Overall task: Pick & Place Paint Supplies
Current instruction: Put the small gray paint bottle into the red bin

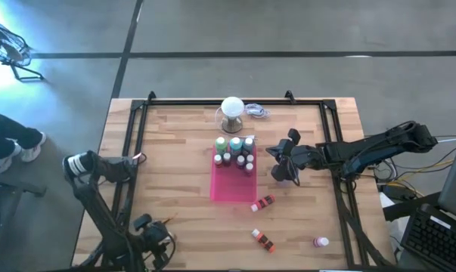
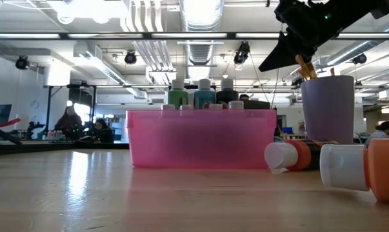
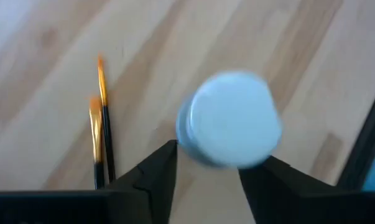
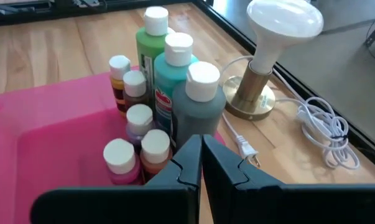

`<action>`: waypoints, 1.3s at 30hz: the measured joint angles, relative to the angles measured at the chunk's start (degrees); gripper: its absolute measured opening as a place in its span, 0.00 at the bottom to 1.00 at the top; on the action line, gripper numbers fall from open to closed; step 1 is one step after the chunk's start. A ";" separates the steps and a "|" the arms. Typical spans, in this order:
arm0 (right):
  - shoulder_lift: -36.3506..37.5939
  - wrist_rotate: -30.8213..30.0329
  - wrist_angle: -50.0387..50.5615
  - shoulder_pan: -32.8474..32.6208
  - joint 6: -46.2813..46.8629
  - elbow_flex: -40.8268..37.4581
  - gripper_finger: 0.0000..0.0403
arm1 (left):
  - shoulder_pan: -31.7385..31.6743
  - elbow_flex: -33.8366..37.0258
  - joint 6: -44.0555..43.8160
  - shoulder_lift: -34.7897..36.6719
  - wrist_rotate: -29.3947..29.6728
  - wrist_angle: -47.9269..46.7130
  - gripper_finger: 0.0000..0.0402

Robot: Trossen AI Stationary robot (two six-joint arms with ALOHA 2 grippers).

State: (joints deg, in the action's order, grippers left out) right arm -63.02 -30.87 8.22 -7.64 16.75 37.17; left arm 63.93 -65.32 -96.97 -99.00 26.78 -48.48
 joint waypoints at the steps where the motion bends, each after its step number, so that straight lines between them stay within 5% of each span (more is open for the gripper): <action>1: 0.00 -0.01 -0.31 0.00 -0.07 0.00 0.02 | -0.20 0.00 0.97 -0.10 1.41 -0.04 0.45; 11: 0.00 -0.07 -0.41 0.00 -0.22 -0.31 0.02 | -2.10 0.54 4.41 -2.03 9.56 0.26 0.66; 18: 0.00 -0.07 -0.39 0.00 0.05 -0.77 0.02 | -2.37 2.14 4.39 -2.42 2.84 0.87 0.65; 39: 0.00 -0.07 -0.41 0.00 0.24 -0.87 0.02 | -2.97 3.10 5.09 -2.12 3.17 0.90 0.63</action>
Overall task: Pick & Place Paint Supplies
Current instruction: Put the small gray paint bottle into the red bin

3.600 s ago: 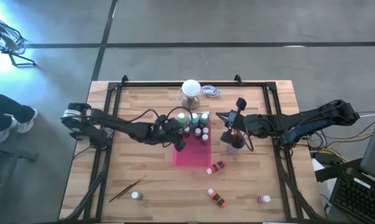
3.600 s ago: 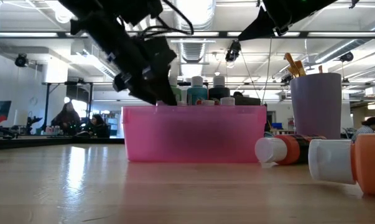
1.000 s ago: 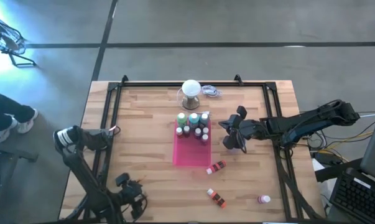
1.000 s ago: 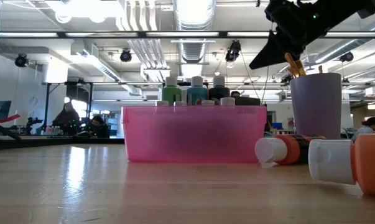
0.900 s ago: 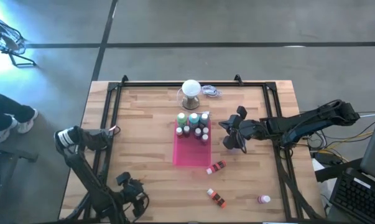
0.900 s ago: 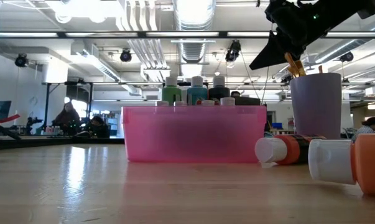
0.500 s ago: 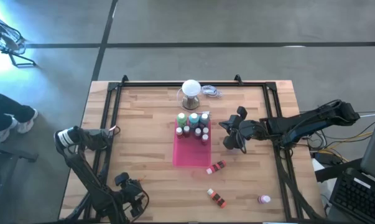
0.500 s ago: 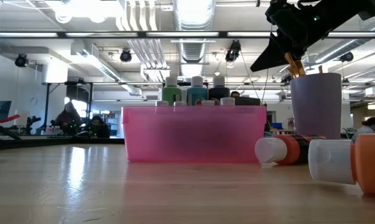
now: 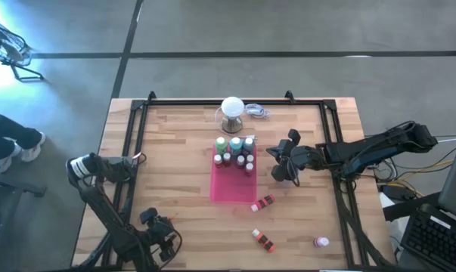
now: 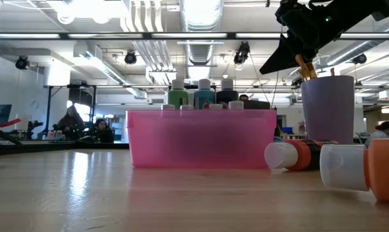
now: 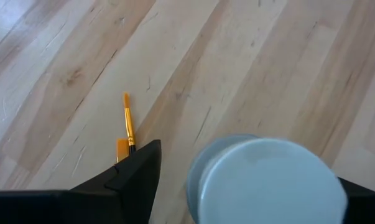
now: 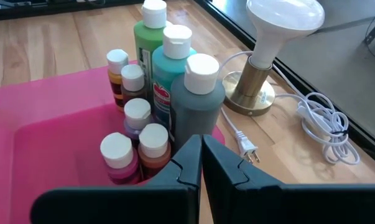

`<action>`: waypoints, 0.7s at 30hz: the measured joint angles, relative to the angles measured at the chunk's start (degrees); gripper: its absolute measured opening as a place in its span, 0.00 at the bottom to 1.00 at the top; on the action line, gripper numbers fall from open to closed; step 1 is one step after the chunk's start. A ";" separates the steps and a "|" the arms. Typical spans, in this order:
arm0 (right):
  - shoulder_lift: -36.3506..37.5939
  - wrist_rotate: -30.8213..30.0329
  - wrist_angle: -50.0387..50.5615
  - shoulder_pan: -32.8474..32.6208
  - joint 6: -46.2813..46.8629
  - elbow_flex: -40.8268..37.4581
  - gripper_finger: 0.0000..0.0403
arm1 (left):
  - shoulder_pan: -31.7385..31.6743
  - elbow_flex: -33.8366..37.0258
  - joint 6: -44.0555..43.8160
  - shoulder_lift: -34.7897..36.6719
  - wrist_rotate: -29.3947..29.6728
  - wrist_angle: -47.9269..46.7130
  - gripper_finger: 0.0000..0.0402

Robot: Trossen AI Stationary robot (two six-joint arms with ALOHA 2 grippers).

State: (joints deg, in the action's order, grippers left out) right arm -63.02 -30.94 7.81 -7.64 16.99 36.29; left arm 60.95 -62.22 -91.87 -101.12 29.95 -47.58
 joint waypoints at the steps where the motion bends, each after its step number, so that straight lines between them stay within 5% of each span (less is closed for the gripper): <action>1: 0.00 0.00 0.00 0.00 0.00 0.00 0.02 | -0.04 0.00 0.23 0.00 0.02 -0.01 0.62; 13: 0.00 -0.01 -0.03 0.00 2.40 0.00 0.02 | -1.07 0.00 3.22 0.19 -0.07 0.00 0.38; 21: -0.04 0.03 -2.33 0.00 2.54 0.00 0.02 | -5.59 0.00 12.86 0.90 3.85 0.60 0.37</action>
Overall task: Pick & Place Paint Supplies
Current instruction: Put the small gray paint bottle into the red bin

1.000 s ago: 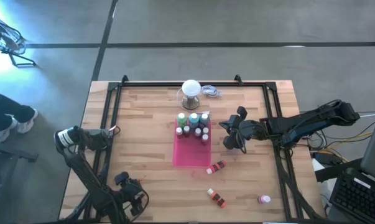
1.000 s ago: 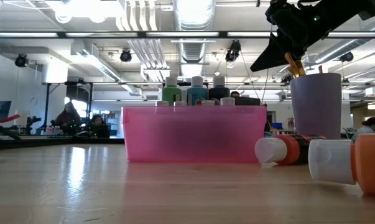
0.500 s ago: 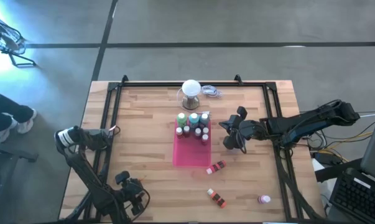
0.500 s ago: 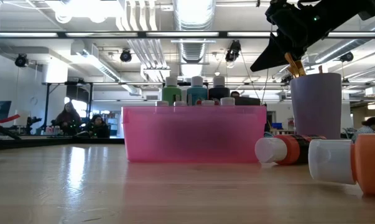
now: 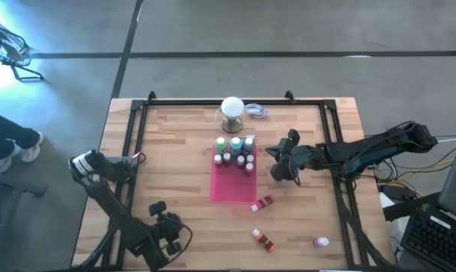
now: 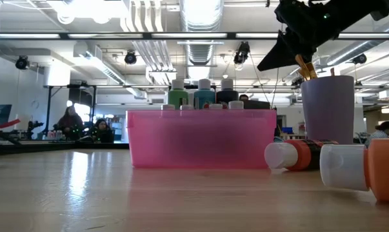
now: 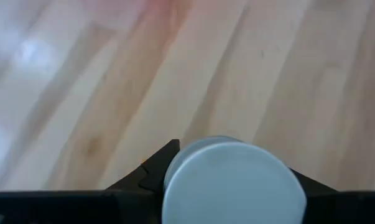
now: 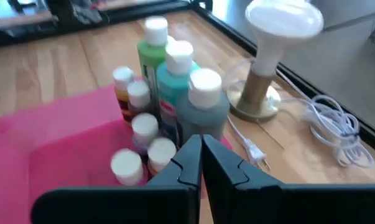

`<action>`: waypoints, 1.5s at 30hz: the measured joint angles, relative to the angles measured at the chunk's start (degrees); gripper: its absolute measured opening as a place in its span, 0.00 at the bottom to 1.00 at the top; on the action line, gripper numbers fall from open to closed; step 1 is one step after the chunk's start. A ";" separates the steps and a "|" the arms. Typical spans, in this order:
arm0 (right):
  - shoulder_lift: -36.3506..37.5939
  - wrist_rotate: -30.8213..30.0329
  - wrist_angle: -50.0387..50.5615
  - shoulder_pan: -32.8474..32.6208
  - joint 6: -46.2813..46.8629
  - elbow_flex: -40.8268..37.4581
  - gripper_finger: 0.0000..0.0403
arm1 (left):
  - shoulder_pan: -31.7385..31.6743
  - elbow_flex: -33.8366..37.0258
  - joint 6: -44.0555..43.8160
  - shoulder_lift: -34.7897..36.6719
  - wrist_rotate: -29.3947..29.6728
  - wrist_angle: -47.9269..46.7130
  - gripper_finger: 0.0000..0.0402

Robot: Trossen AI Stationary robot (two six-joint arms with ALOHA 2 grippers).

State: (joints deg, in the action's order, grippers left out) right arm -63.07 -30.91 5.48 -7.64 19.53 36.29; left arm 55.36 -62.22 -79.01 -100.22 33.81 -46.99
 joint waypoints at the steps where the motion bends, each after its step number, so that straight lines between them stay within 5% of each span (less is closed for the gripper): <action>1: -0.21 0.13 -0.98 0.00 -0.01 0.00 0.02 | -0.92 0.00 1.44 0.00 0.26 0.33 0.37; 10: -5.00 11.69 -12.50 0.00 -5.60 -0.02 0.02 | -9.93 0.00 11.86 0.00 -1.55 9.14 0.37; 19: -14.84 24.99 -27.66 -3.50 -15.82 0.00 0.02 | -16.91 -3.02 36.48 0.24 -11.24 20.94 0.37; 30: -20.32 24.95 -42.50 -12.68 -22.83 0.01 0.02 | -24.89 -9.00 54.08 0.31 -11.07 25.08 0.37; 36: -20.28 24.95 -42.35 -13.53 -27.67 0.79 0.10 | -29.57 -9.98 63.80 0.33 -20.47 29.58 0.37; 45: -16.42 21.93 -33.94 -13.51 -25.12 0.78 0.28 | -35.44 -13.14 67.02 0.33 -21.38 26.05 0.37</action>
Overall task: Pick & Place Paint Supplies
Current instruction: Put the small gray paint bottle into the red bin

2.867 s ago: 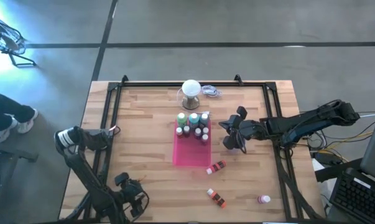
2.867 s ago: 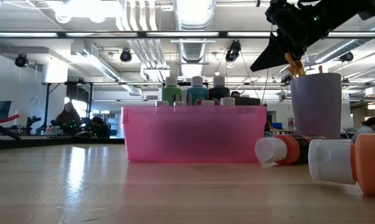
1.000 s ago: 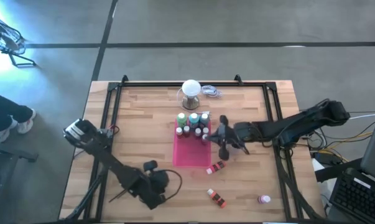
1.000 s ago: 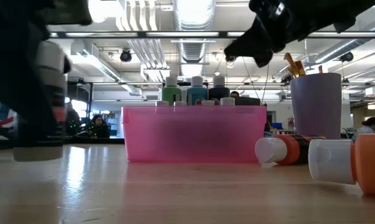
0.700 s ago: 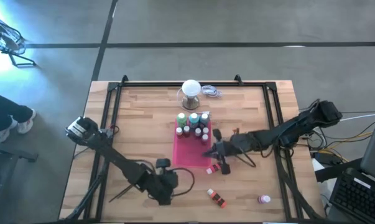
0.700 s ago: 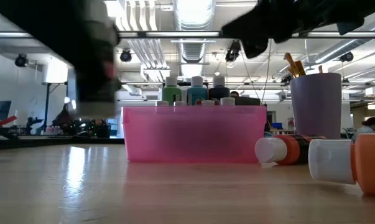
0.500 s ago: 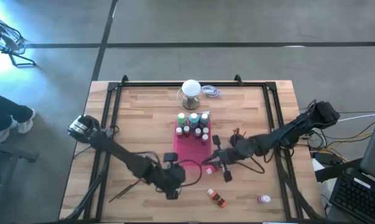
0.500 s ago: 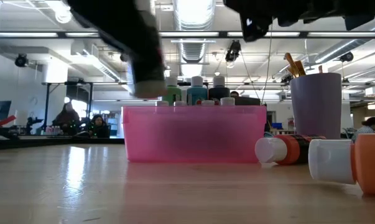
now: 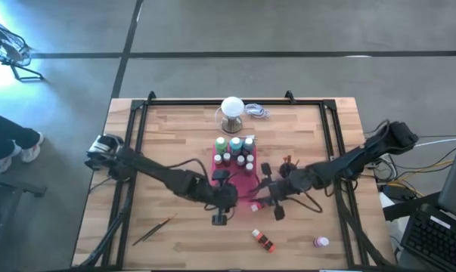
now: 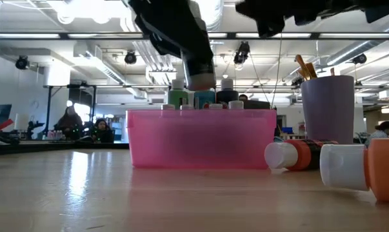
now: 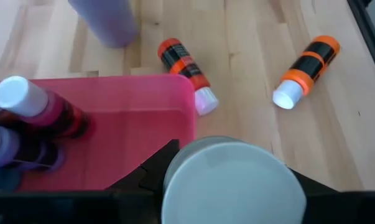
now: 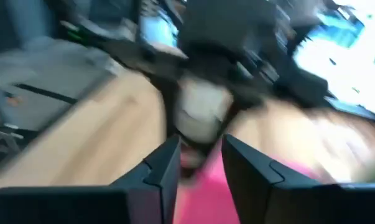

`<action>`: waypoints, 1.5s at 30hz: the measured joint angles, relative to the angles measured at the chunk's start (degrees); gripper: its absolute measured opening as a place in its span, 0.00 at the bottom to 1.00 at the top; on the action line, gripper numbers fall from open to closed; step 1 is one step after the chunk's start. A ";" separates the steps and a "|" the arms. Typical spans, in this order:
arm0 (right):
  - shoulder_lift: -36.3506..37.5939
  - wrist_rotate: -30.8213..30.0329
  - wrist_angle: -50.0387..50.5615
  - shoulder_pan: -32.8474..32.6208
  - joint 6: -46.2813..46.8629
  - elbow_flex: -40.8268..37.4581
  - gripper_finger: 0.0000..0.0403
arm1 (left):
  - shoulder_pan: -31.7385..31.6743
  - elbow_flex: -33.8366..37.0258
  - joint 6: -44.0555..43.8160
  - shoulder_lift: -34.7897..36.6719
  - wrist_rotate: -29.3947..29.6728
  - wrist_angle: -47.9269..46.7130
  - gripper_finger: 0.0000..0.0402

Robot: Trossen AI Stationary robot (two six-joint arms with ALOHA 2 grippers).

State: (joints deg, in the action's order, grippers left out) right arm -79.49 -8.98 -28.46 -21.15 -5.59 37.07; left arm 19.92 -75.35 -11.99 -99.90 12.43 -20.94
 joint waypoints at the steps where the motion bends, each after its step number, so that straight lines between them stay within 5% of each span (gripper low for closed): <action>1: 1.04 -2.30 2.70 0.00 1.06 0.01 0.30 | -0.33 -0.64 0.33 0.00 -0.32 -0.90 0.37; 9: 11.31 -28.41 20.66 0.04 8.06 -1.13 0.37 | -4.24 -4.22 3.17 0.00 -0.47 -5.75 0.37; 15: 19.98 -37.57 23.80 2.03 8.02 -3.27 0.40 | -9.50 -3.64 0.65 0.00 -0.40 -6.63 0.37; 28: 36.24 -37.00 28.36 12.28 12.01 -9.62 0.45 | -16.19 5.14 -4.51 -0.02 -0.51 3.95 0.37; 45: 39.24 -35.60 27.92 13.81 8.36 -9.48 0.40 | -17.07 12.71 -5.61 -0.30 5.68 13.51 0.37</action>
State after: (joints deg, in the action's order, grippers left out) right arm -40.25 -44.58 -0.54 -7.33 2.76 27.59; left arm 2.85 -62.64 -17.60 -100.20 18.12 -7.43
